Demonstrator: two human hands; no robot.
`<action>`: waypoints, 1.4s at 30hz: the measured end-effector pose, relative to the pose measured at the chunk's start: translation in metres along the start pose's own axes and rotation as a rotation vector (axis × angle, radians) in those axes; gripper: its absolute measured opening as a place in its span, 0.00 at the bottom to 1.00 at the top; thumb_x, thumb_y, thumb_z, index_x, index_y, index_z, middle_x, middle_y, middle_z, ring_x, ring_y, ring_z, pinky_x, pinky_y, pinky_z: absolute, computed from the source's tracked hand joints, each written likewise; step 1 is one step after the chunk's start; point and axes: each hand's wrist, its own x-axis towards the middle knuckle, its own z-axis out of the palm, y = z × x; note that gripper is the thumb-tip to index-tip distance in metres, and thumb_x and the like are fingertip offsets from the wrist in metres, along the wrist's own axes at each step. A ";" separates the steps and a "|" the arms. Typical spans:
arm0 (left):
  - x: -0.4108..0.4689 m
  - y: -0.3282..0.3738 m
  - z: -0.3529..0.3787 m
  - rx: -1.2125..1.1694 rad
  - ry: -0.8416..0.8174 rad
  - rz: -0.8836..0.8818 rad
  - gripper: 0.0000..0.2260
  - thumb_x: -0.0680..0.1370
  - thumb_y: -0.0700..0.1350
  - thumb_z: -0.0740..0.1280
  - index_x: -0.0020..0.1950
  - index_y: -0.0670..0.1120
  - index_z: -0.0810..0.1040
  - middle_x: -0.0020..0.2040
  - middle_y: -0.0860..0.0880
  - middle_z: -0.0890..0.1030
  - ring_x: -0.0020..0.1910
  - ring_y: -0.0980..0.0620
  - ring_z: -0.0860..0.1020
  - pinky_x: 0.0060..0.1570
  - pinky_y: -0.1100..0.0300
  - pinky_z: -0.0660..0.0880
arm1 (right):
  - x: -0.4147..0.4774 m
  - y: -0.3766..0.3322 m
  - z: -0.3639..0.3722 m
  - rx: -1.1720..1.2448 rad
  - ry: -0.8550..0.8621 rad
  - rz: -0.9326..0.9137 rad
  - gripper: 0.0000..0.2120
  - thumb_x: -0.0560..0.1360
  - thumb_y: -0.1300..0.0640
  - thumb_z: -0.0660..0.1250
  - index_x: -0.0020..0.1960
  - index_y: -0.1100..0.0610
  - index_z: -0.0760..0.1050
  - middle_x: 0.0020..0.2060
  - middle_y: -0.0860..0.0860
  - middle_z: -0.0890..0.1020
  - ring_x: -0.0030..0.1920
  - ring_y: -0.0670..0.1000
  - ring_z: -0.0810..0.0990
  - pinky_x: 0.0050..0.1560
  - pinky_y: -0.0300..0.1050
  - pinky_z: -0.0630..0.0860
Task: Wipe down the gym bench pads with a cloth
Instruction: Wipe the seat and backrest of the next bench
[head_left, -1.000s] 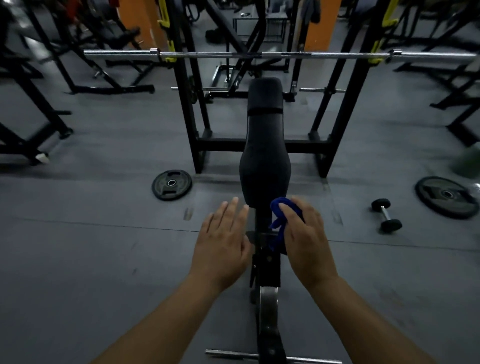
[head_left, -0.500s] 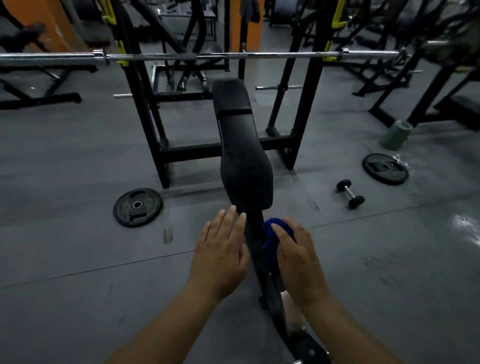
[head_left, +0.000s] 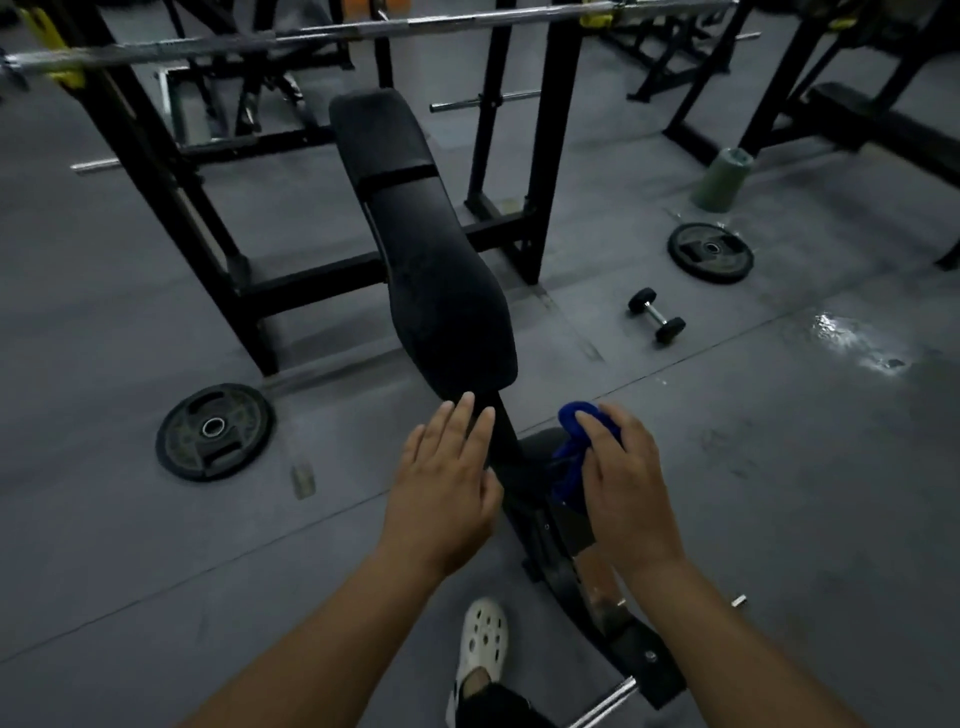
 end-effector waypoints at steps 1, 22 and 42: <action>0.013 -0.004 -0.002 0.005 -0.002 0.008 0.30 0.79 0.55 0.46 0.82 0.53 0.48 0.83 0.50 0.47 0.81 0.52 0.45 0.77 0.53 0.42 | 0.009 0.003 0.004 -0.003 -0.003 0.008 0.22 0.75 0.67 0.68 0.69 0.63 0.74 0.67 0.60 0.72 0.67 0.61 0.72 0.66 0.57 0.74; 0.270 -0.087 0.066 -0.054 -0.295 0.317 0.29 0.78 0.53 0.52 0.79 0.47 0.62 0.80 0.45 0.61 0.78 0.45 0.60 0.75 0.45 0.60 | 0.167 0.044 0.128 -0.125 -0.132 0.431 0.19 0.79 0.64 0.63 0.70 0.60 0.73 0.69 0.57 0.71 0.68 0.57 0.70 0.70 0.52 0.70; 0.277 -0.082 0.359 -0.472 -0.640 0.200 0.29 0.79 0.53 0.47 0.81 0.48 0.57 0.82 0.49 0.55 0.80 0.50 0.54 0.77 0.52 0.57 | 0.113 0.163 0.302 -0.554 -0.684 0.529 0.23 0.79 0.42 0.53 0.62 0.50 0.80 0.69 0.54 0.75 0.72 0.58 0.69 0.74 0.58 0.62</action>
